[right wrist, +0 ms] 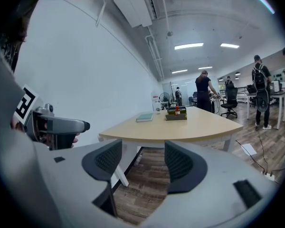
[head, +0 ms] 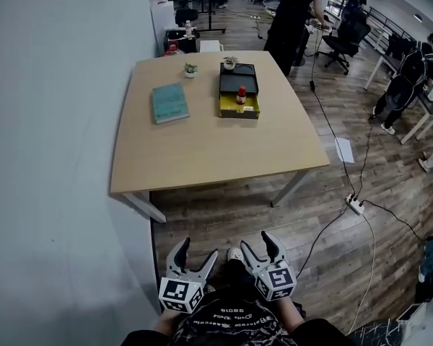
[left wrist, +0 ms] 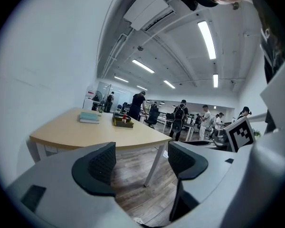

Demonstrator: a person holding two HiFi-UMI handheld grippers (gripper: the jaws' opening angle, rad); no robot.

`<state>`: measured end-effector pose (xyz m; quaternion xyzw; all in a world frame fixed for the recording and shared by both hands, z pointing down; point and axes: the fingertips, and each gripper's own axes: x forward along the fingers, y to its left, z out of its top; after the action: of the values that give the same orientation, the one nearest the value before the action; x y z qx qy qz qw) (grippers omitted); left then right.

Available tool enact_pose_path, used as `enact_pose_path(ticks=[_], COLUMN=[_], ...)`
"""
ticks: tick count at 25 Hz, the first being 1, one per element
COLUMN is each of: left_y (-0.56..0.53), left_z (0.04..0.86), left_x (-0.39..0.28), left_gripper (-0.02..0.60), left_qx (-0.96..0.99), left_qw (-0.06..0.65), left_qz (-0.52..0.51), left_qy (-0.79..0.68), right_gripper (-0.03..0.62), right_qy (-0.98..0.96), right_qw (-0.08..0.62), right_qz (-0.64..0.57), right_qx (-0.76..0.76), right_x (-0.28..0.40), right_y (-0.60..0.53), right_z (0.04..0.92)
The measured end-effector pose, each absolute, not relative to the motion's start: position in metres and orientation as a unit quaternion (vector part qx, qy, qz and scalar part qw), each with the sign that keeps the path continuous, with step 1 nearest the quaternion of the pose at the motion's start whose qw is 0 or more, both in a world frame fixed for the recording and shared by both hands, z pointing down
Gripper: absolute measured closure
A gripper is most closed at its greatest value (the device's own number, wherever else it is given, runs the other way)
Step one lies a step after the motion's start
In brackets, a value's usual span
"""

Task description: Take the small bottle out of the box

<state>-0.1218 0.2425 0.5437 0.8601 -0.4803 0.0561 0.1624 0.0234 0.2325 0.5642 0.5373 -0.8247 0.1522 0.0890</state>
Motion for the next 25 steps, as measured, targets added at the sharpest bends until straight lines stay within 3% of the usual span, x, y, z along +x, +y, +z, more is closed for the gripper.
enact_pose_path(ticks=[25], left_y=[0.072], left_z=[0.54], left_x=[-0.026], left_gripper=[0.258], left_qx=[0.841], left_qw=[0.156], left_qz=[0.057], left_qy=[-0.515], right_gripper=[0.303], right_qy=[-0.862], right_qw=[0.087], right_qz=[0.141], right_qx=[0.479], right_x=[0.105], right_y=[0.045], right_z=[0.558])
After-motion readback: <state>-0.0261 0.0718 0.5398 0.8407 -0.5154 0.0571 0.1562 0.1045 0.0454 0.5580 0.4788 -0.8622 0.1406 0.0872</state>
